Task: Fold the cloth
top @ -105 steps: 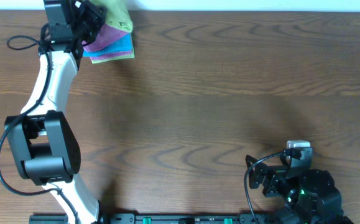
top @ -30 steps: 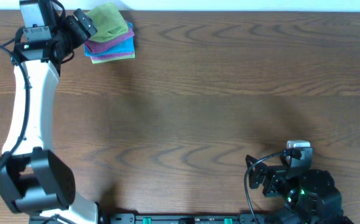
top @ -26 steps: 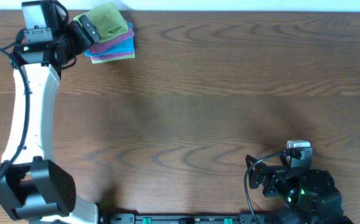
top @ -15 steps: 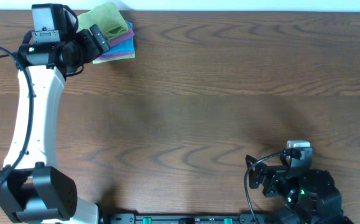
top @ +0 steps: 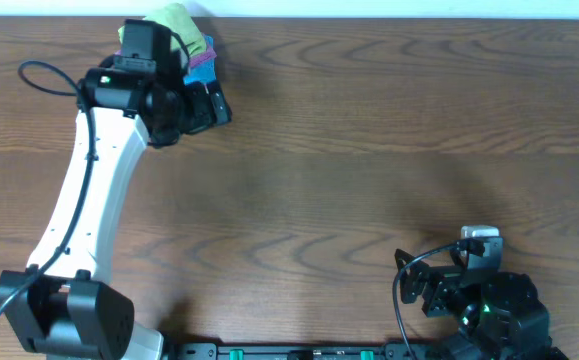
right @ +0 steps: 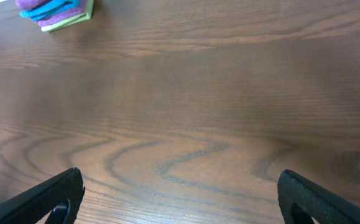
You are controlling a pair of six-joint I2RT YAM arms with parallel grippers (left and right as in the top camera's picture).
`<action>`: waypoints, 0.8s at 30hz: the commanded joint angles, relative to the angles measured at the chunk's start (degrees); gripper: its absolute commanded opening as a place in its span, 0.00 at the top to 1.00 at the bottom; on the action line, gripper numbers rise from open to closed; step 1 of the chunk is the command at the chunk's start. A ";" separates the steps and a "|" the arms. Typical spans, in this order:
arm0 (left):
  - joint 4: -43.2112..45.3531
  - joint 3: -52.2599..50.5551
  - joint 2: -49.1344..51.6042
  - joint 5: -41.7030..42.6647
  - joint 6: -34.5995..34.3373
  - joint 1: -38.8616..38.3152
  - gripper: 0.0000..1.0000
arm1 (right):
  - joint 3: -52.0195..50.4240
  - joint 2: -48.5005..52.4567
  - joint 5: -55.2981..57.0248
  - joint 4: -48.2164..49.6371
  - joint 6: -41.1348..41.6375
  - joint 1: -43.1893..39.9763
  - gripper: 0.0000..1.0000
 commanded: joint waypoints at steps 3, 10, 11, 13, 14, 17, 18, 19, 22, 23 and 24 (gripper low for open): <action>1.25 -4.02 -7.37 -6.23 1.25 -2.34 0.05 | -0.33 -0.31 0.57 -0.20 0.63 -0.46 0.01; 9.11 -18.99 -24.11 -11.45 1.22 -2.32 0.05 | -0.33 -0.31 0.57 -0.20 0.63 -0.46 0.01; 10.62 -21.92 -27.30 -12.55 1.27 -2.25 0.05 | -0.33 -0.31 0.57 -0.20 0.63 -0.46 0.01; 13.44 -27.39 -33.27 -13.44 1.44 -1.70 0.05 | -0.33 -0.31 0.57 -0.20 0.63 -0.46 0.01; 14.60 -29.51 -35.60 -13.64 1.60 -1.38 0.05 | -0.33 -0.31 0.57 -0.20 0.63 -0.46 0.01; 18.86 -37.09 -43.98 -13.55 3.34 0.24 0.05 | -0.33 -0.31 0.57 -0.20 0.63 -0.46 0.01; 19.96 -39.30 -46.53 -13.51 4.35 0.68 0.05 | -0.33 -0.31 0.57 -0.20 0.63 -0.46 0.01; 20.81 -41.57 -49.33 -13.38 5.55 1.05 0.05 | -0.33 -0.31 0.57 -0.20 0.63 -0.46 0.01; 21.55 -47.01 -56.70 -13.33 8.66 1.90 0.05 | -0.33 -0.31 0.57 -0.20 0.63 -0.46 0.01; 21.49 -48.89 -59.39 -13.31 9.81 2.21 0.05 | -0.33 -0.31 0.57 -0.20 0.63 -0.46 0.01; 21.49 -50.77 -62.07 -13.03 11.26 2.47 0.05 | -0.33 -0.31 0.57 -0.20 0.63 -0.46 0.01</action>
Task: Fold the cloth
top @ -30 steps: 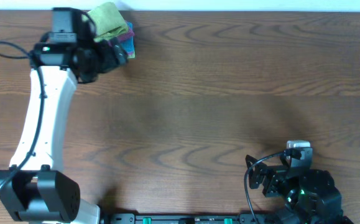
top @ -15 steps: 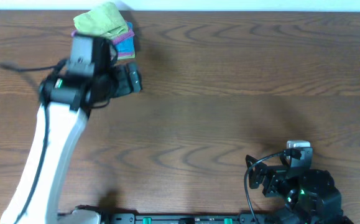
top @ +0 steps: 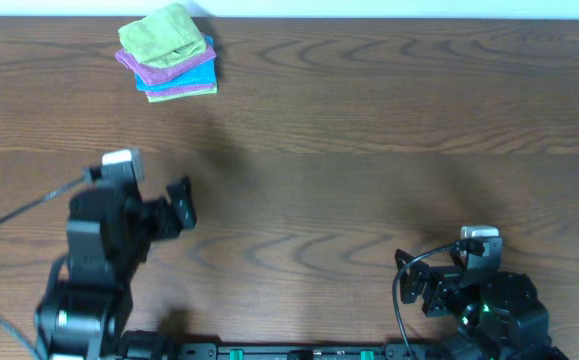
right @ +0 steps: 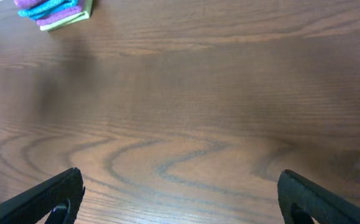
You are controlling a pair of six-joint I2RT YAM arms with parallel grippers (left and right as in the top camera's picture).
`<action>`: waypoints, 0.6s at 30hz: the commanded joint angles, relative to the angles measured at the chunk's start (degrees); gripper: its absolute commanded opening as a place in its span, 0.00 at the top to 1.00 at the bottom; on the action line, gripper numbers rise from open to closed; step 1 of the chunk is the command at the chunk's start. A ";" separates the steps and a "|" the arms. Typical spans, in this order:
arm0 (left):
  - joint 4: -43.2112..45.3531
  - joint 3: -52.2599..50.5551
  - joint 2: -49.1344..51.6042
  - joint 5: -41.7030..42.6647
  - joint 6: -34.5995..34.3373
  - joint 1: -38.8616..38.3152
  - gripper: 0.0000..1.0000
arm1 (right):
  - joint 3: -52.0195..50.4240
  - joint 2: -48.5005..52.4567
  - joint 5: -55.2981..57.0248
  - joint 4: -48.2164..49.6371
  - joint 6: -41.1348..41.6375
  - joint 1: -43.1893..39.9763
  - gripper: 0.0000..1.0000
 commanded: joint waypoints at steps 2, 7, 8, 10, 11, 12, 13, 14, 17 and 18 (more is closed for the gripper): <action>0.15 -6.58 -9.49 -0.37 7.56 1.18 0.05 | -0.20 -0.31 0.55 -0.13 0.63 -0.46 0.01; 0.00 -13.38 -19.28 -0.70 12.52 1.27 0.05 | -0.20 -0.31 0.55 -0.13 0.63 -0.46 0.01; 0.00 -14.40 -20.74 -0.81 13.62 1.33 0.05 | -0.20 -0.31 0.55 -0.13 0.63 -0.46 0.01; 0.00 -16.24 -23.19 -0.90 15.13 1.77 0.05 | -0.20 -0.31 0.55 -0.13 0.63 -0.46 0.01; -0.02 -17.38 -24.57 -1.16 15.80 2.21 0.05 | -0.20 -0.31 0.55 -0.13 0.63 -0.46 0.01; -0.02 -18.36 -25.66 -1.29 16.59 2.64 0.05 | -0.20 -0.31 0.55 -0.13 0.63 -0.46 0.01; -0.02 -19.19 -26.53 -1.31 17.18 3.02 0.05 | -0.20 -0.31 0.55 -0.13 0.63 -0.46 0.01; -0.02 -20.06 -27.43 -1.33 18.01 3.45 0.05 | -0.20 -0.31 0.55 -0.13 0.63 -0.46 0.01; -0.17 -22.49 -29.70 -1.36 20.39 4.48 0.05 | -0.20 -0.31 0.55 -0.13 0.63 -0.46 0.01; -0.55 -23.15 -30.36 -1.40 21.16 4.79 0.05 | -0.20 -0.31 0.55 -0.13 0.63 -0.46 0.01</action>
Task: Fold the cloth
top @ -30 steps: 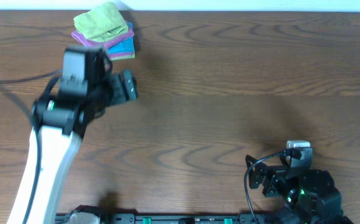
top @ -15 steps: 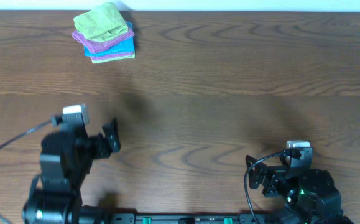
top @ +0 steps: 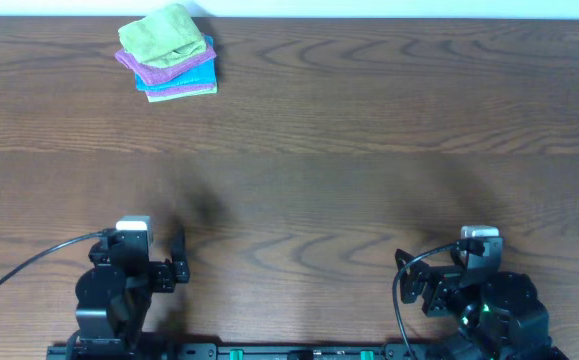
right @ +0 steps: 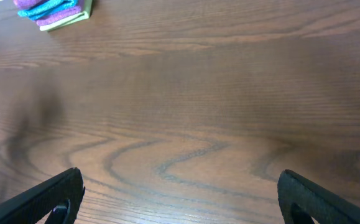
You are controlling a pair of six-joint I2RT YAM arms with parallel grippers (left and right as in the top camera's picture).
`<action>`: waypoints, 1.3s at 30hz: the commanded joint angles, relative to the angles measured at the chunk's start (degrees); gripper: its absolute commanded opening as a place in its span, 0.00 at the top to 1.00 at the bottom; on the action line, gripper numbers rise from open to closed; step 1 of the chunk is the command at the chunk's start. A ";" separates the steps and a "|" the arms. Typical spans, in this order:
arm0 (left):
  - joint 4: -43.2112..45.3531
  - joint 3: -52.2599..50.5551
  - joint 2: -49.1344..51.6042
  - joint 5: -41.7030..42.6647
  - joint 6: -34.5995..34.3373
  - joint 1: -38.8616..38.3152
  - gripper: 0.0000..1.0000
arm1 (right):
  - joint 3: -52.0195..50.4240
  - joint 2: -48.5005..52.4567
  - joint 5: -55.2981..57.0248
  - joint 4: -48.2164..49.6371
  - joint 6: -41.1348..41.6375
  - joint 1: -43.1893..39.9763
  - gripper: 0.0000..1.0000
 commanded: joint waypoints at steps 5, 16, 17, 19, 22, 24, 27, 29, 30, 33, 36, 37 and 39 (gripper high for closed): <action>-2.89 -3.78 -5.25 -2.34 4.42 2.95 0.05 | -0.20 -0.31 0.57 -0.11 0.63 -0.31 0.01; -9.38 -4.85 -9.90 -6.34 4.61 3.54 0.05 | -0.20 -0.31 0.57 -0.11 0.63 -0.31 0.01; -9.77 -4.87 -9.99 -6.36 4.66 3.54 0.05 | -0.20 -0.31 0.57 -0.11 0.63 -0.31 0.01; -10.29 -5.16 -9.97 -6.32 4.79 3.54 0.05 | -0.20 -0.31 0.57 -0.11 0.63 -0.31 0.01; -10.29 -6.25 -9.97 -6.25 4.68 3.54 0.05 | -0.20 -0.31 0.57 -0.11 0.63 -0.31 0.01; -10.29 -7.02 -9.97 -6.27 3.37 3.54 0.05 | -0.20 -0.31 0.57 -0.11 0.63 -0.31 0.01; -10.25 -8.11 -9.97 -6.27 1.88 3.54 0.05 | -0.20 -0.31 0.57 -0.11 0.63 -0.31 0.01; -10.25 -8.76 -9.97 -6.27 1.29 3.54 0.05 | -0.20 -0.31 0.57 -0.11 0.63 -0.31 0.01; -10.27 -9.01 -9.97 -6.21 1.29 3.52 0.05 | -0.20 -0.31 0.57 -0.11 0.63 -0.31 0.01; -10.29 -9.60 -9.97 -6.19 1.29 3.50 0.05 | -0.20 -0.31 0.57 -0.11 0.63 -0.31 0.01; -10.29 -10.08 -9.97 -6.27 1.31 3.08 0.05 | -0.20 -0.31 0.57 -0.11 0.63 -0.31 0.01; -10.27 -10.36 -9.97 -6.23 1.27 2.89 0.05 | -0.20 -0.31 0.57 -0.11 0.63 -0.31 0.01; -10.27 -11.23 -9.97 -6.23 0.09 2.27 0.05 | -0.20 -0.31 0.57 -0.11 0.63 -0.31 0.01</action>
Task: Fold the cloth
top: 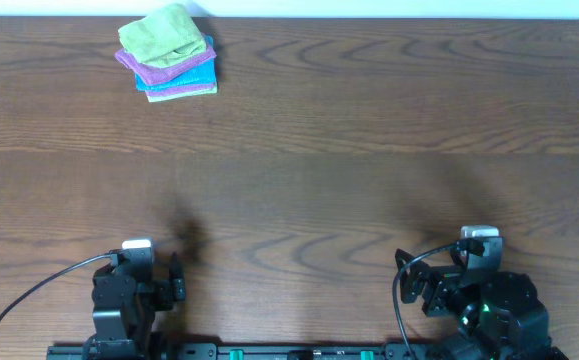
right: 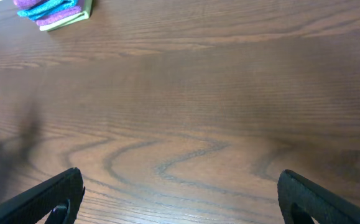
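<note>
A stack of folded cloths lies at the far left of the table, a green one on top of purple and blue ones; the right wrist view catches its edge as the stack. My left gripper is drawn back at the near left edge, far from the stack, and its jaws are too small to read. At the near right edge my right gripper stands open; its fingertips are spread wide over bare wood with nothing between them.
The wooden table stretches between the arms and the stack. A black rail runs along the near edge, with cables looping beside both arm bases.
My left arm has drawn a little further back toward the near edge and sits folded lower. The right arm and the cloth stack have not moved.
My left arm was stretched out with its gripper at the cloth stack at the far left. Then it was mid-table, the stack uncovered with the green cloth on top. Then it was at the near edge, where it now rests folded. The right arm stayed still.
</note>
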You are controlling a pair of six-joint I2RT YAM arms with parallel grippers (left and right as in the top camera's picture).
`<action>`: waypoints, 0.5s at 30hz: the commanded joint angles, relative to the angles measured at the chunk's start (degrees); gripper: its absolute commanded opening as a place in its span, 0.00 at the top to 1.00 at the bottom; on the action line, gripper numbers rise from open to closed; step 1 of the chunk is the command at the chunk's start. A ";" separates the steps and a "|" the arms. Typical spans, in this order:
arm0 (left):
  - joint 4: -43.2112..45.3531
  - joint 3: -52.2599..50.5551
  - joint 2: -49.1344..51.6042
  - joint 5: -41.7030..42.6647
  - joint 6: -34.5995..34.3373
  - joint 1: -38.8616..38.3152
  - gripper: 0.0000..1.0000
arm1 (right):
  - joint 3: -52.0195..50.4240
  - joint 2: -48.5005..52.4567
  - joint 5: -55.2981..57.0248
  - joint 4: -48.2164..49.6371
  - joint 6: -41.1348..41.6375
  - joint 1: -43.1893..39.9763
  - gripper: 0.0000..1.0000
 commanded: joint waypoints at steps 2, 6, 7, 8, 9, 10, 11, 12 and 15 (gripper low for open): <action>-0.42 -2.99 -0.52 -0.61 -3.13 -1.11 0.05 | -0.20 -0.31 0.55 -0.11 0.61 -0.31 0.01; -0.35 -3.19 -0.48 -0.55 -3.19 -1.22 0.05 | -0.20 -0.31 0.55 -0.11 0.59 -0.31 0.01; -0.33 -3.19 -0.48 -0.55 -3.19 -1.22 0.05 | -0.20 -0.31 0.55 -0.11 0.61 -0.31 0.01; -0.35 -3.19 -0.48 -0.55 -3.19 -1.22 0.05 | -0.20 -0.31 0.55 -0.11 0.61 -0.31 0.01; -0.35 -3.19 -0.48 -0.55 -3.19 -1.22 0.05 | -0.20 -0.31 0.55 -0.11 0.61 -0.31 0.01; -0.33 -3.19 -0.48 -0.55 -3.19 -1.22 0.05 | -0.20 -0.31 0.55 -0.11 0.61 -0.31 0.01; -0.35 -3.19 -0.48 -0.55 -3.19 -1.22 0.05 | -0.20 -0.31 0.55 -0.11 0.61 -0.31 0.01; -0.35 -3.19 -0.48 -0.55 -3.19 -1.22 0.05 | -0.20 -0.31 0.55 -0.11 0.61 -0.31 0.01; -0.35 -3.19 -0.48 -0.55 -3.19 -1.22 0.05 | -0.20 -0.31 0.55 -0.11 0.61 -0.31 0.01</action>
